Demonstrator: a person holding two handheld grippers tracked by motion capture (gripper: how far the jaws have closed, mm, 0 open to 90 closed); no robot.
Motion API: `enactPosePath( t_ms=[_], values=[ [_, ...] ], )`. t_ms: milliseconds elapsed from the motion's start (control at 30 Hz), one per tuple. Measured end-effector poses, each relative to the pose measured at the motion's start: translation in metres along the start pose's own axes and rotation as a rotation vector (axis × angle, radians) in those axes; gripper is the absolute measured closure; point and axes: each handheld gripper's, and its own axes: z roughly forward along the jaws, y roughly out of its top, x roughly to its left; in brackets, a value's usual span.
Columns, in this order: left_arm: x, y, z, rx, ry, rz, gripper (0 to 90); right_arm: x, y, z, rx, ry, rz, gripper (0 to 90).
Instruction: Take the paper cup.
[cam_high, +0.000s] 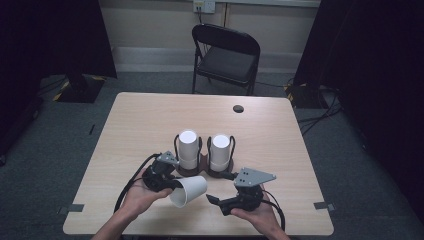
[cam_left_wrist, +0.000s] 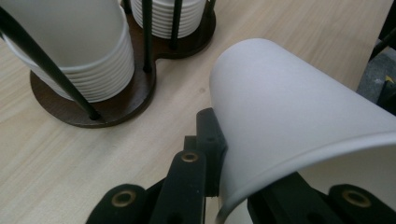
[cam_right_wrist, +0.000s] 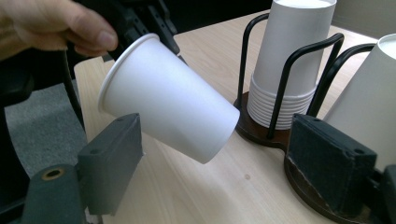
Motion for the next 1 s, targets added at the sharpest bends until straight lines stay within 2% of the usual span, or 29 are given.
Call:
enactPosePath(
  t_ms=[100,133,167,333,400,533,633,767,867,900,1000],
  values=[
    [0.0,0.006,0.003,0.047,0.01,-0.007,86.8,0.001,-0.003,0.001,0.01,0.012,-0.014,15.3],
    [0.001,0.008,0.003,0.067,0.013,0.009,86.8,0.003,-0.004,0.002,0.011,0.017,-0.025,14.7],
    [0.0,0.009,0.004,0.069,0.009,-0.003,86.8,0.005,-0.005,0.003,0.016,0.019,-0.039,14.0],
    [-0.005,0.018,0.011,0.146,-0.041,0.032,86.8,0.012,-0.007,0.009,0.043,0.038,-0.083,14.1],
    [-0.005,0.021,0.014,0.166,-0.067,0.029,86.8,0.014,-0.008,0.011,0.054,0.033,-0.096,14.1],
    [-0.009,0.027,0.017,0.189,-0.087,0.034,86.8,0.017,-0.01,0.017,0.071,0.024,-0.129,14.2],
    [-0.012,0.031,0.019,0.208,-0.099,0.039,86.8,0.018,-0.012,0.019,0.08,0.035,-0.122,14.3],
    [-0.013,0.035,0.02,0.224,-0.114,0.038,86.8,0.02,-0.014,0.022,0.093,0.014,-0.155,14.0],
    [-0.013,0.036,0.022,0.23,-0.115,0.055,86.7,0.022,-0.015,0.024,0.1,-0.019,-0.191,13.4],
    [-0.012,0.036,0.023,0.232,-0.128,0.057,86.7,0.024,-0.015,0.024,0.093,-0.032,-0.216,13.8],
    [-0.012,0.037,0.024,0.243,-0.125,0.053,86.7,0.029,-0.017,0.027,0.1,-0.037,-0.27,14.8]
  ],
)
